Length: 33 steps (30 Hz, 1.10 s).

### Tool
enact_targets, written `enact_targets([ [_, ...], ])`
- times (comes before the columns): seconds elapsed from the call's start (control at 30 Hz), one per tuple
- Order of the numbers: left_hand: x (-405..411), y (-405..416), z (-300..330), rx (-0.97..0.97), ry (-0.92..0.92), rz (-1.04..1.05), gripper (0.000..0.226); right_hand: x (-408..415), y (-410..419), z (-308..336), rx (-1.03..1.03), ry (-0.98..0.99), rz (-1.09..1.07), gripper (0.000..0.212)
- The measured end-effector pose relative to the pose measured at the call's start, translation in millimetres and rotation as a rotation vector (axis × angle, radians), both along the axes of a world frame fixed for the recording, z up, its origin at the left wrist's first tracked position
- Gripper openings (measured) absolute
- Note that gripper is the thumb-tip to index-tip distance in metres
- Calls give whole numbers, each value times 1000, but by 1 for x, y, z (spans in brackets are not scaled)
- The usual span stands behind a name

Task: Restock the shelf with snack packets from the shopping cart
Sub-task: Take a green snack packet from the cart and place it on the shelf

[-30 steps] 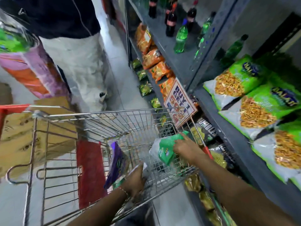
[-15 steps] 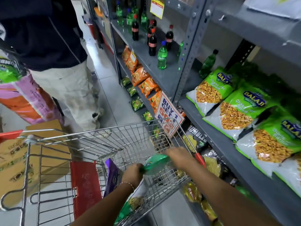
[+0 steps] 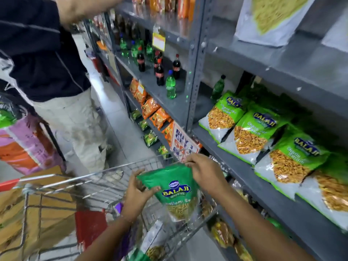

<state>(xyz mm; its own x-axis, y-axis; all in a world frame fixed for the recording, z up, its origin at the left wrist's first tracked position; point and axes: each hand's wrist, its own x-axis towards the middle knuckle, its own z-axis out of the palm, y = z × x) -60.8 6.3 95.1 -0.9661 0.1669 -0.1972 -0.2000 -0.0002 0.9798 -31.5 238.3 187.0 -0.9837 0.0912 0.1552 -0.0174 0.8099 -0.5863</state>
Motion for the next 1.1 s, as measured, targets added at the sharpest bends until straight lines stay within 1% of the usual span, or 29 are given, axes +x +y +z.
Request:
enact_targets([
  [0.07, -1, 14, 18, -43, -5, -162, 83, 6, 7, 57, -125, 177, -32, 21],
  [0.13, 1, 41, 49, -63, 110, -311, 95, 24, 21, 128, -228, 401, -44, 22],
  [0.17, 0, 58, 72, -61, 193, -336, 96, 35, 30, 166, -237, 523, -47, 22],
  [0.2, 0, 71, 93, -46, 258, -317, 94, 43, 36, 199, -242, 608, -51, 20],
  [0.27, 4, 101, 153, -1, 400, -285, 87, 68, 51, 262, -329, 760, -74, 16],
  [0.3, 11, 119, 190, 35, 480, -297, 83, 85, 63, 291, -373, 832, -81, 19],
  [0.33, 17, 129, 216, 83, 528, -307, 79, 97, 68, 310, -421, 860, -72, 33],
  [0.37, 25, 143, 246, 121, 578, -337, 76, 114, 79, 326, -442, 872, -58, 55],
  [0.4, 32, 150, 268, 172, 600, -369, 76, 127, 86, 329, -455, 843, -49, 77],
  [0.43, 42, 171, 296, 225, 653, -444, 78, 154, 101, 334, -421, 819, -91, 95],
  [0.47, 51, 183, 314, 273, 667, -511, 82, 172, 110, 328, -392, 753, -128, 104],
  [0.5, 64, 205, 334, 308, 698, -585, 83, 197, 121, 323, -343, 696, -188, 105],
  [0.53, 74, 222, 349, 345, 710, -643, 79, 215, 130, 312, -322, 638, -241, 101],
  [0.57, 87, 245, 362, 366, 733, -697, 72, 234, 138, 306, -331, 623, -308, 94],
  [0.6, 101, 269, 372, 388, 736, -753, 66, 253, 148, 299, -339, 643, -375, 85],
  [0.63, 118, 294, 380, 398, 741, -810, 65, 275, 159, 296, -340, 675, -456, 79],
  [0.73, 163, 359, 389, 417, 701, -976, 71, 329, 187, 291, -339, 757, -621, 71],
  [0.8, 196, 401, 387, 388, 693, -1075, 68, 367, 208, 290, -327, 771, -724, 71],
  [0.83, 204, 418, 385, 361, 687, -1097, 70, 376, 217, 289, -328, 759, -767, 73],
  [0.87, 212, 435, 383, 334, 674, -1122, 77, 385, 230, 285, -318, 752, -815, 78],
  [0.93, 231, 466, 382, 275, 667, -1165, 90, 407, 265, 270, -288, 723, -886, 94],
  [0.97, 237, 479, 380, 253, 657, -1181, 92, 414, 280, 262, -273, 690, -911, 99],
  [1.03, 248, 496, 376, 229, 603, -1212, 88, 421, 294, 258, -225, 610, -983, 96],
  [1.1, 255, 507, 375, 228, 592, -1216, 82, 422, 288, 266, -199, 553, -1060, 86],
])
